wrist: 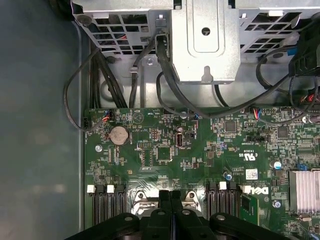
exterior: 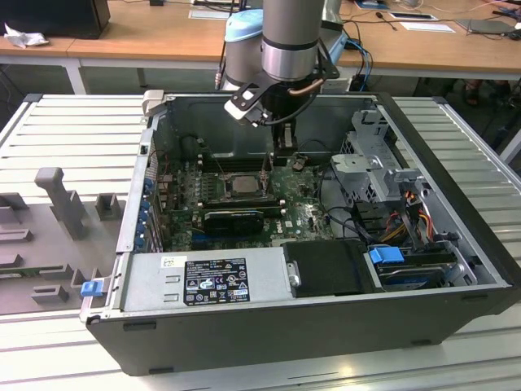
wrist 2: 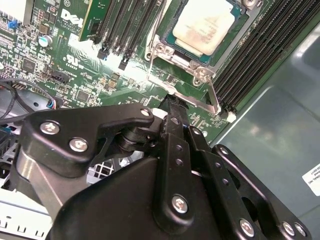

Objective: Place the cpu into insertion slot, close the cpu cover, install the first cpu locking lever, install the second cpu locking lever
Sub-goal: 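Close the cpu cover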

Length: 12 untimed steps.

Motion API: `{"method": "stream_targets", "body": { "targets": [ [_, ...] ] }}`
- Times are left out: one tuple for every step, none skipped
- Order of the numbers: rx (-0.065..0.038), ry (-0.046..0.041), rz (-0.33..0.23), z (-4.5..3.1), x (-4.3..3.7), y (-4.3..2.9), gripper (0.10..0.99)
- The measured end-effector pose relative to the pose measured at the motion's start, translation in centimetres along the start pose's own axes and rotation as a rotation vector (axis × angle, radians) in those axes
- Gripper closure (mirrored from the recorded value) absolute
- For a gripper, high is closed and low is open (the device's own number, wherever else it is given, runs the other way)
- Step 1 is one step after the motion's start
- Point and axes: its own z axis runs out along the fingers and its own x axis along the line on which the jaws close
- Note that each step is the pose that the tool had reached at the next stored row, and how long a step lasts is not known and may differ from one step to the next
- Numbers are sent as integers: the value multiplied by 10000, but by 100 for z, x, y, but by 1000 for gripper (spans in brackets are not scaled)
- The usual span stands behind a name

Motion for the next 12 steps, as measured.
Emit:
{"method": "stream_targets", "body": {
  "targets": [
    [0,-1,0,0,0,-3,980],
    [1,0,0,0,0,-5,980],
    [1,0,0,0,0,-9,980],
    [0,0,-1,-1,0,-13,980],
    [0,0,0,-1,0,-17,980],
    [1,0,0,-1,0,-23,980],
    [1,0,0,-1,0,-27,980],
    [0,0,0,-2,-1,-30,980],
    [1,0,0,-2,-1,-32,980],
    [1,0,0,-2,-1,-35,980],
    [1,0,-1,-2,-1,-37,980],
    [1,-1,0,-2,-1,-39,980]
  ]
}}
